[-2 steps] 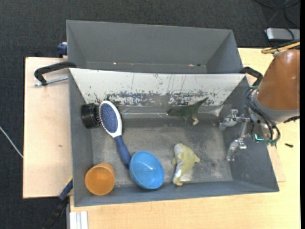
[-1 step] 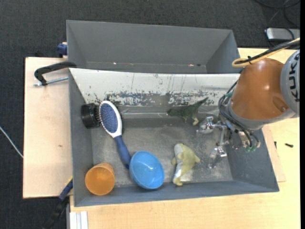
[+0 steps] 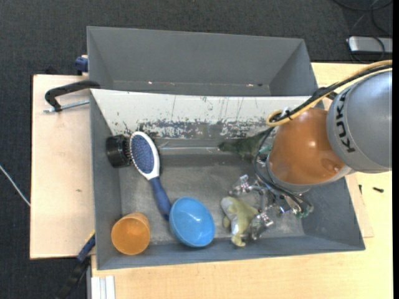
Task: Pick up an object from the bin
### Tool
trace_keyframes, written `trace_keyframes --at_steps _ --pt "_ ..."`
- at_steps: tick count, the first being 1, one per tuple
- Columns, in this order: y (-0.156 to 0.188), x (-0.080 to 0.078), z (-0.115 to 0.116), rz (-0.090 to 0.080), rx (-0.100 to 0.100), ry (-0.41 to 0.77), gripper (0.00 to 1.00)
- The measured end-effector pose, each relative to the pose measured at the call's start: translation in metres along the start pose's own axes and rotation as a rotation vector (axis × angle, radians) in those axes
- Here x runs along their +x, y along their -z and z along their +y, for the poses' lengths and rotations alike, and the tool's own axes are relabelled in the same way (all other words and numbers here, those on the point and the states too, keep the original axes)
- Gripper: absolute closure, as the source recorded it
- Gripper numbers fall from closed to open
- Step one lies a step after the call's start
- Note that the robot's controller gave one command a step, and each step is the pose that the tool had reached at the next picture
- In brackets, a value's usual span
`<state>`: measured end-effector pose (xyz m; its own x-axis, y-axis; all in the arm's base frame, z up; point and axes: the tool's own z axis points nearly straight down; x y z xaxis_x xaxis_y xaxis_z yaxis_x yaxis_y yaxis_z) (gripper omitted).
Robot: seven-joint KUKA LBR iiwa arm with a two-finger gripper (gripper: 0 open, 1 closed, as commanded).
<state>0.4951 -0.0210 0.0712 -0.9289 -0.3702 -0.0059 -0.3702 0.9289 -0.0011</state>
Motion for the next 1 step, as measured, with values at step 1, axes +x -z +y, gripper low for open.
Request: trace_keyframes --at_steps 1 --pt "0.0016 -0.0017 -0.0004 -0.005 0.002 0.0 1.0"
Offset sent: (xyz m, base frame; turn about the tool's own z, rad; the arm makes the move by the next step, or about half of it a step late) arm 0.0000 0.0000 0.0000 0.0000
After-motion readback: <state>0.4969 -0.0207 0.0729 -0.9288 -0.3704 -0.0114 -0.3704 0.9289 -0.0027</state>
